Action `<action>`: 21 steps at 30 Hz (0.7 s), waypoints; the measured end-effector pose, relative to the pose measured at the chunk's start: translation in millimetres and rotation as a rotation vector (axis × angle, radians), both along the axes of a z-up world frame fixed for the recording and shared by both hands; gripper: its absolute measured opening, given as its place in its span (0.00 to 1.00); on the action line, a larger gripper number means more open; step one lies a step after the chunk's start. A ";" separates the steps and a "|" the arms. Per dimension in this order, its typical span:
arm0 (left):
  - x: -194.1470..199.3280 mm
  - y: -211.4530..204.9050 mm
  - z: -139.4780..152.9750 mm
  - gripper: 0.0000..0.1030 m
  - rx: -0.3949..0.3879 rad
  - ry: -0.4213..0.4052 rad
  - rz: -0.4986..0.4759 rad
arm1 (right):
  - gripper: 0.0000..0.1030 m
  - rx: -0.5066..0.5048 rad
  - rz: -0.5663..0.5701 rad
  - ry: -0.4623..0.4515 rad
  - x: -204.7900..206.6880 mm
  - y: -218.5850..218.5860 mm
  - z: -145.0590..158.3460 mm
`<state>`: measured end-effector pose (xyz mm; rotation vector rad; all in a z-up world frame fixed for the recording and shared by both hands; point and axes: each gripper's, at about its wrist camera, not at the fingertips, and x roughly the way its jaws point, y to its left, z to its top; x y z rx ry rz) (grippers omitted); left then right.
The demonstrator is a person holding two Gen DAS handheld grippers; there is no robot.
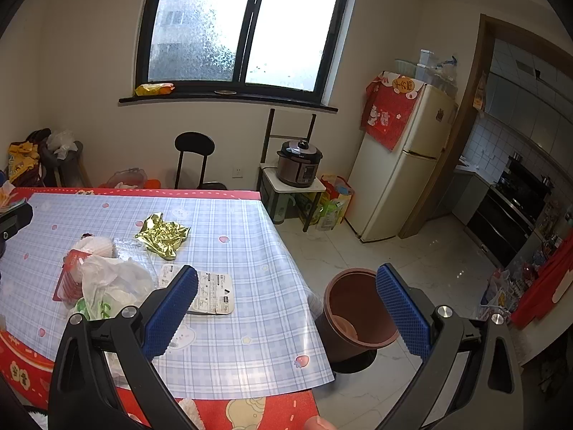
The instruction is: Collect trash
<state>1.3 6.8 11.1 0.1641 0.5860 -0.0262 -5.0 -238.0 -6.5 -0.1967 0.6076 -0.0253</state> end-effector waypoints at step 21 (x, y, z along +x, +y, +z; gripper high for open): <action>0.0 4.9 -3.3 0.95 -0.003 -0.007 0.018 | 0.95 -0.001 0.021 -0.005 -5.7 1.4 1.6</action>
